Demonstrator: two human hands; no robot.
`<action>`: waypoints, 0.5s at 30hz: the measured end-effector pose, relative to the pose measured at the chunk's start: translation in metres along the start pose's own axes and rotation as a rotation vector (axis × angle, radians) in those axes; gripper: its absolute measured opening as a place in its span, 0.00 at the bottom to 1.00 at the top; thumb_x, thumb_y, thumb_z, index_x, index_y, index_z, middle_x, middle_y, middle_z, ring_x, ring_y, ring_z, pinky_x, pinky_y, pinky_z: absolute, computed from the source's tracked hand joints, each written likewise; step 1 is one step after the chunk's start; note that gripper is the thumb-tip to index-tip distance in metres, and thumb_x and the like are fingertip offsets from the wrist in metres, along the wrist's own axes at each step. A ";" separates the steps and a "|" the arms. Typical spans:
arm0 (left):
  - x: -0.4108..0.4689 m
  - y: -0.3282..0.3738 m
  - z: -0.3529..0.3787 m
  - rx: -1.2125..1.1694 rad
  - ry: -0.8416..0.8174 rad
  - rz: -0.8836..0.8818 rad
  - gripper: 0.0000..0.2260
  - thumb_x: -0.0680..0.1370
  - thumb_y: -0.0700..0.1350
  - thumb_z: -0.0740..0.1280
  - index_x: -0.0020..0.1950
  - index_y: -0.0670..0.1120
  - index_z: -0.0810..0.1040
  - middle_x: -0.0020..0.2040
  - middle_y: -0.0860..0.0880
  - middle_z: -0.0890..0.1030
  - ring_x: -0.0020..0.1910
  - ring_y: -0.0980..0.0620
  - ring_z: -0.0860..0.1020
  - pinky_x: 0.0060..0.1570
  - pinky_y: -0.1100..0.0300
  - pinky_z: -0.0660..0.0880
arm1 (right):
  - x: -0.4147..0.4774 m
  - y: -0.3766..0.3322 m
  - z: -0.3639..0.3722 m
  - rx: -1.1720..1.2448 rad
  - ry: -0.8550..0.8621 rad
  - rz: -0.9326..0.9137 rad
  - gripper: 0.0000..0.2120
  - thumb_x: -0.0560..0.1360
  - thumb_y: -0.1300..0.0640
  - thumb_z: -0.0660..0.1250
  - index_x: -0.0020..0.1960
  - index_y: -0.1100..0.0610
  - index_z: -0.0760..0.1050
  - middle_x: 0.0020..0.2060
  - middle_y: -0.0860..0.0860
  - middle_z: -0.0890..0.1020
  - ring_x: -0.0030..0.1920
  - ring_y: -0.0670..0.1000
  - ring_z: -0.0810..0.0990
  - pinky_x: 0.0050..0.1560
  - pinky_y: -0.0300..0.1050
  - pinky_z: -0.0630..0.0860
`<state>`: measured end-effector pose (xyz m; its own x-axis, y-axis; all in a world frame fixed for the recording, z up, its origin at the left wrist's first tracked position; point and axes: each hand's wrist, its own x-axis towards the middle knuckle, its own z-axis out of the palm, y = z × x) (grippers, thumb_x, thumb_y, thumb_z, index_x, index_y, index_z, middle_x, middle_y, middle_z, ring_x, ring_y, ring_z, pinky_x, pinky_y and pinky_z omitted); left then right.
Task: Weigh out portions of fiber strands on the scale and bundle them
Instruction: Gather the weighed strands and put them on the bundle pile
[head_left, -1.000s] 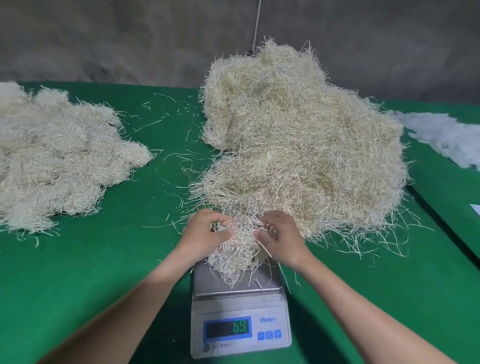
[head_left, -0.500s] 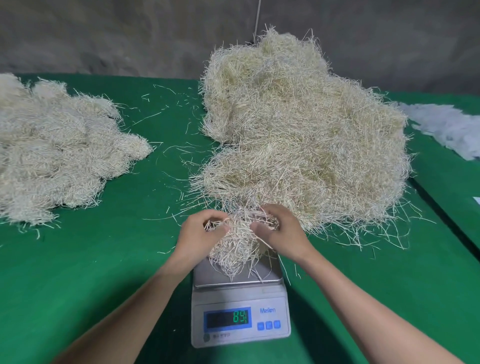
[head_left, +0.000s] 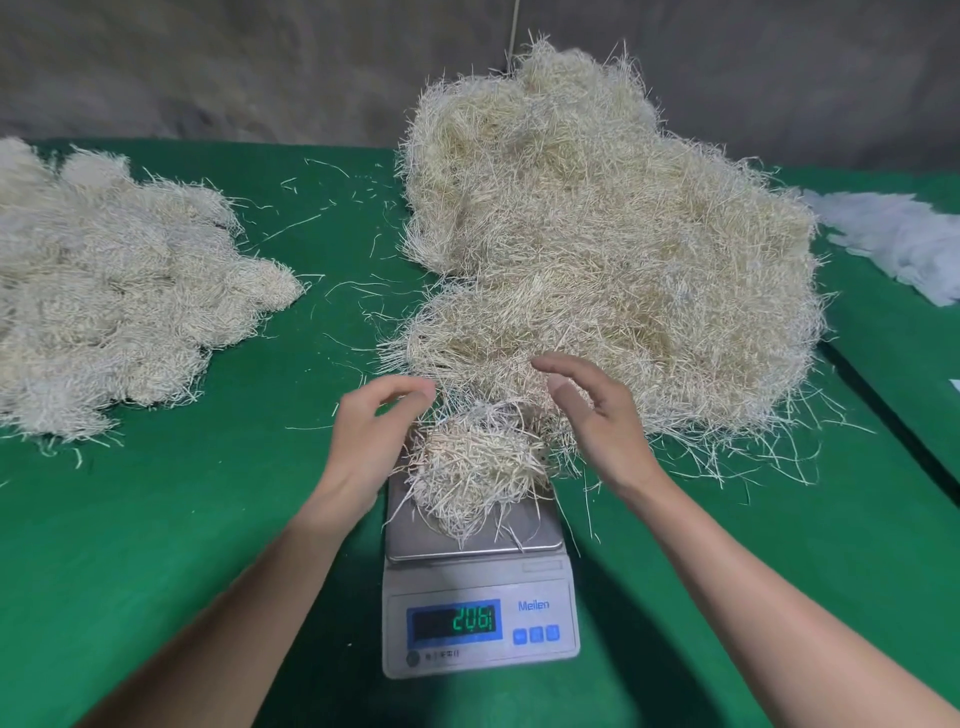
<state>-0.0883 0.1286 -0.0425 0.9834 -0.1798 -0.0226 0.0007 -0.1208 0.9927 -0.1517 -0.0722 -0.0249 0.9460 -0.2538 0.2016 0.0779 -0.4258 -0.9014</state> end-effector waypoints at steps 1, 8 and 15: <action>0.000 0.002 -0.002 0.005 0.010 0.013 0.09 0.75 0.45 0.69 0.39 0.59 0.82 0.47 0.64 0.82 0.50 0.70 0.76 0.52 0.67 0.66 | 0.000 -0.002 0.000 0.001 -0.001 -0.016 0.10 0.79 0.58 0.61 0.57 0.48 0.76 0.60 0.45 0.77 0.64 0.43 0.71 0.70 0.50 0.63; 0.001 0.019 -0.011 0.076 -0.002 0.071 0.04 0.76 0.53 0.67 0.44 0.57 0.81 0.48 0.64 0.81 0.52 0.71 0.75 0.54 0.67 0.65 | -0.003 -0.013 0.008 -0.124 -0.081 -0.097 0.11 0.78 0.54 0.63 0.60 0.49 0.76 0.61 0.44 0.73 0.66 0.46 0.68 0.70 0.52 0.60; 0.005 0.038 -0.027 -0.018 0.070 0.083 0.10 0.78 0.54 0.64 0.41 0.56 0.82 0.45 0.60 0.83 0.51 0.64 0.78 0.48 0.70 0.63 | 0.002 -0.015 0.003 -0.001 -0.019 -0.089 0.09 0.80 0.56 0.59 0.56 0.47 0.75 0.57 0.46 0.78 0.63 0.48 0.73 0.67 0.57 0.66</action>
<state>-0.0779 0.1498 -0.0020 0.9905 -0.1200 0.0673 -0.0784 -0.0903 0.9928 -0.1497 -0.0637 -0.0125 0.9411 -0.1988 0.2734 0.1613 -0.4468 -0.8800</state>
